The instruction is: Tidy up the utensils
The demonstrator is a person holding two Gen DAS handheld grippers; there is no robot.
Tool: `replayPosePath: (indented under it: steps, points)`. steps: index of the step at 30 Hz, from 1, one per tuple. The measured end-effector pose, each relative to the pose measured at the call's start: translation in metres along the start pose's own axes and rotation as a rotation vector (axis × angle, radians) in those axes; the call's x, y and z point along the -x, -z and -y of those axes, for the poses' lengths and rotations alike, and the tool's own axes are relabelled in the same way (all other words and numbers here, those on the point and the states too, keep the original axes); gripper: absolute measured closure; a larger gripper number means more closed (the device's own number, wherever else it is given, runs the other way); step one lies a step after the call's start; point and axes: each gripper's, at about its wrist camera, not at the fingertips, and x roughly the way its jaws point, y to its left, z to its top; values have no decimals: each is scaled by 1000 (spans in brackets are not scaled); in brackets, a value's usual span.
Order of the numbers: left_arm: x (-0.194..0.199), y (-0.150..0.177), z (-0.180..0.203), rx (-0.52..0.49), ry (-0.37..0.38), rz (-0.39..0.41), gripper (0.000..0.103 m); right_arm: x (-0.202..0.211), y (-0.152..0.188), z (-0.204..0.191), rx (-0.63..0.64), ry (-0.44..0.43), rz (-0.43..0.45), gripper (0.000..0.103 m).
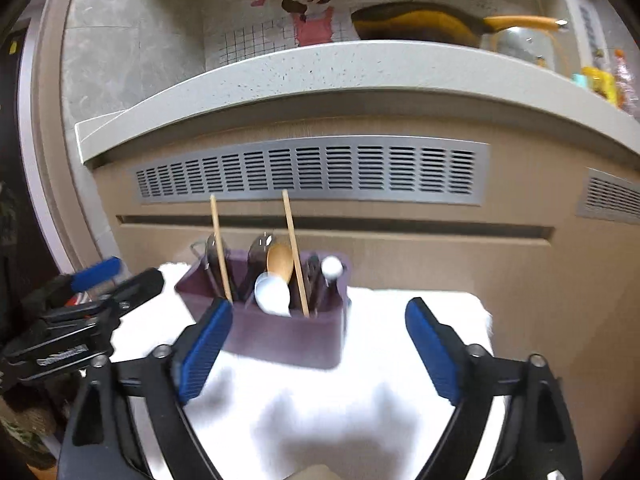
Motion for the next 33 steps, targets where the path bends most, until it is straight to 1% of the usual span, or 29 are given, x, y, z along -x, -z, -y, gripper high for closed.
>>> replayPosePath:
  steps: [2, 4, 5, 10, 12, 14, 16, 19, 21, 26, 33]
  points:
    - [23, 14, 4, -16, -29, -5, 0, 20, 16, -1, -6, 7, -13, 10]
    - [46, 30, 8, -30, -77, -14, 0, 36, 31, -5, -10, 20, -18, 8]
    - [60, 41, 11, -36, -105, -13, 0, 45, 39, -6, -11, 33, -19, 7]
    - [106, 82, 23, -56, -169, 0, 0, 85, 77, -12, -19, 111, -4, 5]
    - [115, 93, 26, -49, -179, -9, 0, 95, 87, -14, -34, 121, -1, 4]
    - [120, 102, 28, -28, -169, -25, 0, 102, 97, -17, -29, 128, 7, 3]
    - [124, 105, 31, -31, -173, -28, 0, 104, 100, -20, -6, 145, 14, 3]
    - [128, 102, 35, -43, -180, -12, 0, 109, 105, -23, 19, 165, 19, 3]
    - [131, 101, 38, -46, -176, -4, 0, 111, 106, -21, 13, 166, 20, 3]
    - [130, 101, 41, -54, -159, -24, 0, 111, 105, -15, -3, 161, 15, 3]
    - [130, 100, 41, -53, -154, -29, 0, 110, 106, -16, -2, 147, 0, 3]
